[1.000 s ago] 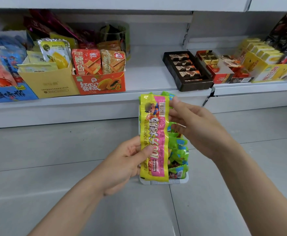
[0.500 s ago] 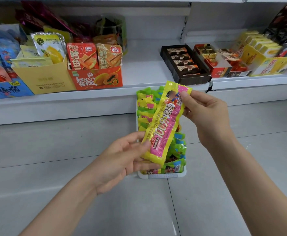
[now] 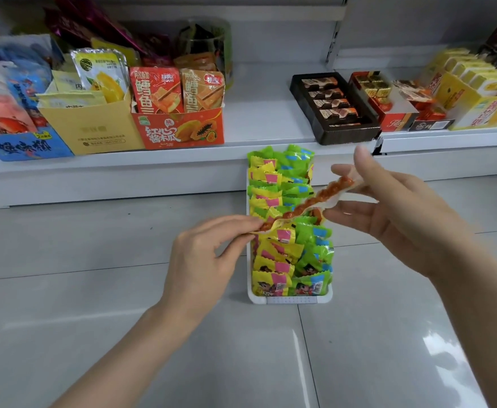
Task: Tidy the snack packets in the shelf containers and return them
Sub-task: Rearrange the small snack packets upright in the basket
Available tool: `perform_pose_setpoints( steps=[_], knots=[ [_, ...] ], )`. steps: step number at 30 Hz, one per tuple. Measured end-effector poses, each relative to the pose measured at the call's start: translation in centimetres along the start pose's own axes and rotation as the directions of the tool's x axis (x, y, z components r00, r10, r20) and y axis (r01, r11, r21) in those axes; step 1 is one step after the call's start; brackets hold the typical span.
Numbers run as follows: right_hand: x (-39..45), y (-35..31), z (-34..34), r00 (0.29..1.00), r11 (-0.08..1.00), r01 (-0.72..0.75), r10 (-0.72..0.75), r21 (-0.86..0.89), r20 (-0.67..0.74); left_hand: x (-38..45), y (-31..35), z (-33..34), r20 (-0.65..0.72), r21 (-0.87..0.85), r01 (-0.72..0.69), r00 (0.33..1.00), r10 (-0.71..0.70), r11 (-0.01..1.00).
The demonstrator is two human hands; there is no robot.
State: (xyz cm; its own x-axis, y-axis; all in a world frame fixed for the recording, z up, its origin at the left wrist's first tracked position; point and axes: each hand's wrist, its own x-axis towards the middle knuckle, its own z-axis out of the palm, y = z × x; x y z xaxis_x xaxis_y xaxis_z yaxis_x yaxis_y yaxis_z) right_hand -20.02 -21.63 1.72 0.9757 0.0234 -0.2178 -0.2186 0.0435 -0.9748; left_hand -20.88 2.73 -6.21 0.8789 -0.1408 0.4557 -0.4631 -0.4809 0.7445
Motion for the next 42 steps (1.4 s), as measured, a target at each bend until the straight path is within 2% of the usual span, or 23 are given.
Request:
perform_pose_setpoints(
  steps=[2,3,4,6,8,10,13,16,19,23,25,30,34,40,42],
  knots=[
    [-0.5,-0.2,-0.8,0.996,0.988,0.083,-0.080,-0.131,0.028,-0.1,0.3,-0.1,0.105,-0.188,0.222,0.973,-0.205,0.957],
    [-0.8,-0.4,-1.1,0.989,0.962,0.146,-0.140,-0.229,0.042,-0.1,0.3,-0.1,0.201,-0.306,0.348,0.933,-0.297,0.886],
    [-1.0,-0.6,-1.3,0.980,0.933,0.200,-0.191,-0.300,0.058,-0.2,0.2,0.0,0.278,-0.391,0.433,0.897,-0.344,0.812],
    [-1.4,-1.1,-1.5,0.961,0.910,0.275,-0.262,-0.311,0.084,-0.7,-0.2,0.2,0.350,-0.433,0.487,0.866,-0.357,0.758],
    [-1.7,-1.5,-1.4,0.938,0.899,0.344,-0.316,-0.271,0.142,-1.0,-0.2,0.4,0.384,-0.428,0.494,0.858,-0.342,0.757],
    [-1.9,-1.5,-1.2,0.912,0.854,0.409,-0.370,-0.322,0.178,-1.1,-0.1,0.6,0.401,-0.438,0.501,0.852,-0.336,0.746],
    [-2.1,-1.6,-1.7,0.882,0.781,0.464,-0.450,-0.418,0.138,-1.4,-0.3,0.6,0.366,-0.431,0.505,0.856,-0.367,0.748],
    [-2.5,-2.0,-2.8,0.898,0.841,0.428,-0.436,-0.331,0.054,-2.7,-1.1,0.3,0.339,-0.316,0.493,0.856,-0.389,0.810],
    [-2.9,-1.5,-3.1,0.911,0.859,0.402,-0.409,-0.316,0.048,-4.6,-1.6,0.6,0.413,-0.137,0.439,0.840,-0.352,0.888],
    [-3.4,-0.4,-2.0,0.904,0.858,0.419,-0.426,-0.298,0.046,-5.7,-1.6,1.1,0.316,-0.132,0.402,0.883,-0.346,0.906],
    [-3.5,-0.1,-1.7,0.902,0.862,0.422,-0.430,-0.280,0.038,-5.8,-1.7,1.1,0.309,-0.121,0.386,0.890,-0.334,0.915],
    [-3.3,0.8,-1.7,0.922,0.880,0.381,-0.384,-0.285,0.048,-5.1,-2.0,1.2,0.496,-0.108,0.336,0.834,-0.243,0.935],
    [-2.8,2.0,-2.0,0.948,0.911,0.315,-0.315,-0.265,0.043,-4.4,-2.8,1.0,0.588,-0.116,0.333,0.782,-0.206,0.936],
    [-2.5,3.7,-0.8,0.973,0.873,0.231,-0.216,-0.430,0.083,-3.1,-3.6,0.5,0.589,-0.146,0.405,0.768,-0.249,0.903],
    [-2.5,4.7,0.4,0.957,0.763,0.271,-0.281,-0.587,0.076,-3.1,-3.8,0.5,0.595,-0.149,0.413,0.763,-0.252,0.898]
  ],
)
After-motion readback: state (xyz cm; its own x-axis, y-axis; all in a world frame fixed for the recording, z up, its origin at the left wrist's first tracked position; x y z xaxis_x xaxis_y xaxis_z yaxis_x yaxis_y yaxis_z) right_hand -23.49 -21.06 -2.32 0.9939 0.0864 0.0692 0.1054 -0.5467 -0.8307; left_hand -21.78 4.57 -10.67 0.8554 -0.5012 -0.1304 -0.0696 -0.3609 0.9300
